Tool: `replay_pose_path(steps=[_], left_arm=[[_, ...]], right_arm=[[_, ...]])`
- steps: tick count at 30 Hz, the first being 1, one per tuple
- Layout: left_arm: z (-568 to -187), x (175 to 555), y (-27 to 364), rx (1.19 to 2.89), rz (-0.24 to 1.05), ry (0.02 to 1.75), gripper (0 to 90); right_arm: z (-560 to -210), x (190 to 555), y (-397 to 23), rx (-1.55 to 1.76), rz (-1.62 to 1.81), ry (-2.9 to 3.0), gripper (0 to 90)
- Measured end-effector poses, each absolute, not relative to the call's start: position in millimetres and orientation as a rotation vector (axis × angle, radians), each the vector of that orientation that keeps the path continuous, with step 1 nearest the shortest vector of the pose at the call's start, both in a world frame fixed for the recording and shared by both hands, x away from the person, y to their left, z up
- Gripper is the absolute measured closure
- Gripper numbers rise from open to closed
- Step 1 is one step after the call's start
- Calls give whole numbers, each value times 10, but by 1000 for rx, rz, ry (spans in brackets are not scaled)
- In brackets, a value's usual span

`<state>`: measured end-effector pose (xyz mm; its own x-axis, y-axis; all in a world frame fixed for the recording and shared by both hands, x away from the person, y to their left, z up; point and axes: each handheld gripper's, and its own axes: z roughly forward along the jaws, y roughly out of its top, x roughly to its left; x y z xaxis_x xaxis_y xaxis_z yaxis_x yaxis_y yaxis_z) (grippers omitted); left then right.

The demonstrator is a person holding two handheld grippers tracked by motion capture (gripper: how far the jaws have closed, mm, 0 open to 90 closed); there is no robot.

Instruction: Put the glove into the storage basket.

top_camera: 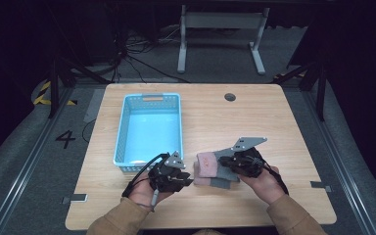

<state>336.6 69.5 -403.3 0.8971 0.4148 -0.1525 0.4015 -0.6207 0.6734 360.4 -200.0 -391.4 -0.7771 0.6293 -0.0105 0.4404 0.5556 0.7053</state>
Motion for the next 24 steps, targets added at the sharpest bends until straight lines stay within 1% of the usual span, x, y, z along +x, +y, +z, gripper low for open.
replay_pose_path(steps=[24], left_arm=[[-4037, 3369, 707, 2304, 25, 585, 735]], right_arm=[[-4239, 3619, -1886, 970, 991, 2545, 867]])
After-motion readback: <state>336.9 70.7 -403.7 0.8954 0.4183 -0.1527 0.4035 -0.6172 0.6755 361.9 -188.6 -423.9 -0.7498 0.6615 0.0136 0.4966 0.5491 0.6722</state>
